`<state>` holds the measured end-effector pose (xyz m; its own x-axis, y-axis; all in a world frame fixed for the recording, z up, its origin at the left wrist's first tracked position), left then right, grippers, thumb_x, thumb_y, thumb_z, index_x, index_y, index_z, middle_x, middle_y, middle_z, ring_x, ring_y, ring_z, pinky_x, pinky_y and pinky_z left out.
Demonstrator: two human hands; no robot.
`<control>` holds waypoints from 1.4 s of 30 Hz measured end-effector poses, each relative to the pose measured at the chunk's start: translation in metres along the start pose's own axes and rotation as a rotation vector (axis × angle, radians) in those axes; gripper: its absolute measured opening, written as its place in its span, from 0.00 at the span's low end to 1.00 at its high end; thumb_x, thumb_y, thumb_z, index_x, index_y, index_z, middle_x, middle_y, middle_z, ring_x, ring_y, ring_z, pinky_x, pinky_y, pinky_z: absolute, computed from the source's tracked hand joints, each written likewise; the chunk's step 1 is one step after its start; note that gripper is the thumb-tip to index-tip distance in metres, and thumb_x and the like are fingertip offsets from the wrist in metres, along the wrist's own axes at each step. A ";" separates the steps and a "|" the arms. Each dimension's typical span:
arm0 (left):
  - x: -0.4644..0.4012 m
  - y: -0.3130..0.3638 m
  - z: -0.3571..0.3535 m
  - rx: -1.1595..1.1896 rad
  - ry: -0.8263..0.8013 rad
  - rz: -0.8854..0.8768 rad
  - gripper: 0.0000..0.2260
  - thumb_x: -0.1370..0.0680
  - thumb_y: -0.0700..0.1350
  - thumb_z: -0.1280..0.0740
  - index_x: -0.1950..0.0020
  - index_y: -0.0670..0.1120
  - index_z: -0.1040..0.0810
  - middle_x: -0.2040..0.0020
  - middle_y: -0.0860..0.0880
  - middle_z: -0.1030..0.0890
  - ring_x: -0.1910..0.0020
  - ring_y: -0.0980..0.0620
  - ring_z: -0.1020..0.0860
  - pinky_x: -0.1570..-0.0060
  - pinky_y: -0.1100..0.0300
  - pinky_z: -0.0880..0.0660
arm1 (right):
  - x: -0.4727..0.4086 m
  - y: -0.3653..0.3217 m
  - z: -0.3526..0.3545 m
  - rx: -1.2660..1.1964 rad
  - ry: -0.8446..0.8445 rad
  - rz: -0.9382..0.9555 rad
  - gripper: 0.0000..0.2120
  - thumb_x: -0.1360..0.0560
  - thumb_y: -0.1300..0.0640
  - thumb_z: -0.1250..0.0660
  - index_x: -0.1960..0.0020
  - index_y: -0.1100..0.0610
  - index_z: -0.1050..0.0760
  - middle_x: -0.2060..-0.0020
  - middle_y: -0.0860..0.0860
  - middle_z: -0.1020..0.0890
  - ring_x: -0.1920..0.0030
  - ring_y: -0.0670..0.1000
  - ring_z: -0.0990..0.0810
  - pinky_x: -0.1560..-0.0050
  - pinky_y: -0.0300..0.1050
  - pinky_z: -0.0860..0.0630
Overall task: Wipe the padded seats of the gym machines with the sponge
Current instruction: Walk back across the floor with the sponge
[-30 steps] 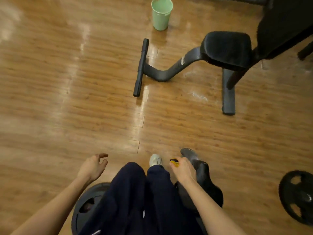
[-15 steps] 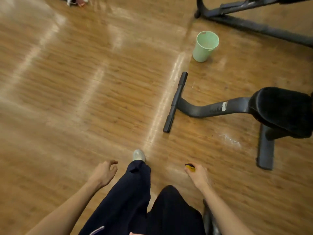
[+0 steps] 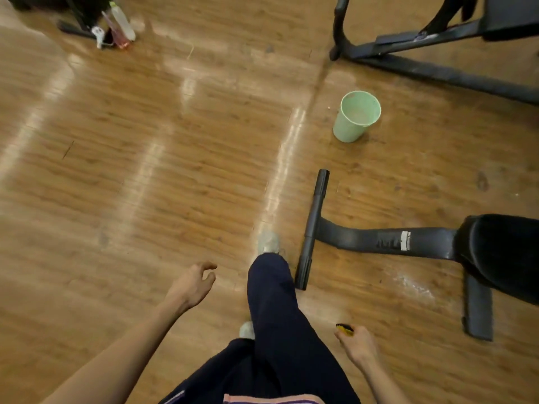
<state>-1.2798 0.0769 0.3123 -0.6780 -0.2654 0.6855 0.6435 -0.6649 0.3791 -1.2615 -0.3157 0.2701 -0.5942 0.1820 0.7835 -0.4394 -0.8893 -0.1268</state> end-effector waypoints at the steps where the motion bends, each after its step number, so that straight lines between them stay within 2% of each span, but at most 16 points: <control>1: -0.014 0.001 0.012 0.002 -0.001 0.014 0.15 0.18 0.46 0.40 0.32 0.47 0.25 0.32 0.48 0.24 0.32 0.48 0.27 0.36 0.59 0.32 | -0.012 -0.017 0.006 -0.002 0.002 0.008 0.11 0.24 0.46 0.34 0.46 0.49 0.20 0.62 0.46 0.17 0.63 0.47 0.20 0.65 0.40 0.26; 4: -0.054 0.001 0.049 0.015 0.006 0.090 0.15 0.18 0.46 0.40 0.32 0.46 0.25 0.32 0.48 0.24 0.33 0.48 0.26 0.36 0.58 0.31 | -0.058 -0.071 0.032 0.011 -0.027 0.042 0.11 0.26 0.45 0.35 0.48 0.49 0.19 0.57 0.47 0.16 0.57 0.49 0.18 0.53 0.46 0.20; 7: -0.086 0.006 0.087 0.031 0.005 0.158 0.15 0.18 0.45 0.39 0.32 0.46 0.25 0.32 0.47 0.24 0.33 0.47 0.26 0.37 0.57 0.31 | -0.084 -0.147 0.077 0.051 -0.029 0.134 0.13 0.26 0.45 0.36 0.46 0.47 0.19 0.54 0.48 0.16 0.54 0.51 0.18 0.52 0.47 0.21; 11: -0.129 0.023 0.138 0.043 0.004 0.181 0.15 0.19 0.45 0.39 0.32 0.46 0.25 0.32 0.46 0.24 0.33 0.46 0.26 0.37 0.56 0.30 | -0.107 -0.258 0.147 0.069 0.017 0.241 0.17 0.22 0.47 0.37 0.36 0.49 0.24 0.39 0.50 0.21 0.40 0.54 0.23 0.55 0.41 0.31; 14: -0.166 0.033 0.174 0.044 0.009 0.184 0.15 0.18 0.44 0.39 0.32 0.45 0.25 0.32 0.46 0.24 0.33 0.46 0.27 0.34 0.55 0.31 | -0.133 -0.324 0.182 0.051 0.042 0.282 0.17 0.22 0.43 0.38 0.36 0.46 0.25 0.41 0.49 0.20 0.42 0.54 0.22 0.54 0.45 0.25; 18: -0.232 0.054 0.225 -0.001 -0.015 0.180 0.15 0.18 0.44 0.39 0.32 0.44 0.25 0.32 0.46 0.24 0.33 0.46 0.27 0.34 0.56 0.32 | -0.168 -0.387 0.214 -0.021 0.045 0.263 0.17 0.22 0.44 0.38 0.36 0.48 0.24 0.43 0.49 0.20 0.45 0.53 0.21 0.56 0.45 0.24; 25: -0.382 0.110 0.332 -0.083 -0.113 0.105 0.15 0.18 0.46 0.40 0.32 0.46 0.25 0.33 0.45 0.24 0.34 0.46 0.26 0.34 0.53 0.30 | -0.217 -0.430 0.244 -0.247 0.058 0.024 0.16 0.23 0.47 0.34 0.39 0.52 0.21 0.43 0.52 0.18 0.44 0.53 0.21 0.50 0.45 0.25; 28: -0.437 0.163 0.374 -0.184 -0.154 0.016 0.16 0.18 0.47 0.41 0.32 0.46 0.26 0.32 0.45 0.24 0.34 0.45 0.26 0.34 0.53 0.30 | -0.229 -0.436 0.259 -0.384 0.085 -0.094 0.15 0.24 0.49 0.32 0.40 0.55 0.20 0.44 0.55 0.17 0.43 0.57 0.21 0.47 0.46 0.26; 31: -0.477 0.229 0.399 -0.294 -0.179 -0.079 0.16 0.18 0.48 0.41 0.31 0.47 0.26 0.33 0.46 0.23 0.38 0.46 0.23 0.41 0.56 0.27 | -0.237 -0.437 0.269 -0.464 0.097 -0.208 0.16 0.23 0.48 0.34 0.40 0.56 0.21 0.44 0.57 0.18 0.42 0.59 0.22 0.48 0.47 0.28; 37: -0.546 0.371 0.399 -0.463 -0.271 -0.290 0.16 0.18 0.48 0.42 0.31 0.48 0.26 0.33 0.45 0.23 0.36 0.45 0.24 0.42 0.58 0.28 | -0.281 -0.442 0.312 -0.549 0.098 -0.369 0.17 0.18 0.49 0.43 0.41 0.59 0.24 0.43 0.60 0.20 0.42 0.62 0.23 0.47 0.49 0.27; 42: -0.581 0.483 0.378 -0.483 -0.317 -0.372 0.16 0.18 0.48 0.42 0.30 0.49 0.27 0.32 0.46 0.24 0.35 0.45 0.25 0.41 0.59 0.29 | -0.334 -0.458 0.385 -0.704 0.164 -0.386 0.20 0.17 0.49 0.48 0.36 0.63 0.30 0.42 0.64 0.22 0.41 0.63 0.25 0.50 0.49 0.31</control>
<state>-0.4403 0.1735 0.3318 -0.6390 0.2088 0.7403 0.1077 -0.9287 0.3548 -0.6026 -0.1309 0.3011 -0.3816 0.5291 0.7579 -0.9208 -0.2896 -0.2614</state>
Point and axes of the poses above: each hand's wrist, its own x-axis away from the middle knuckle, its own z-axis out of the back of the hand, y = z × x, the point moved 1 cm from there along -x, towards the middle knuckle
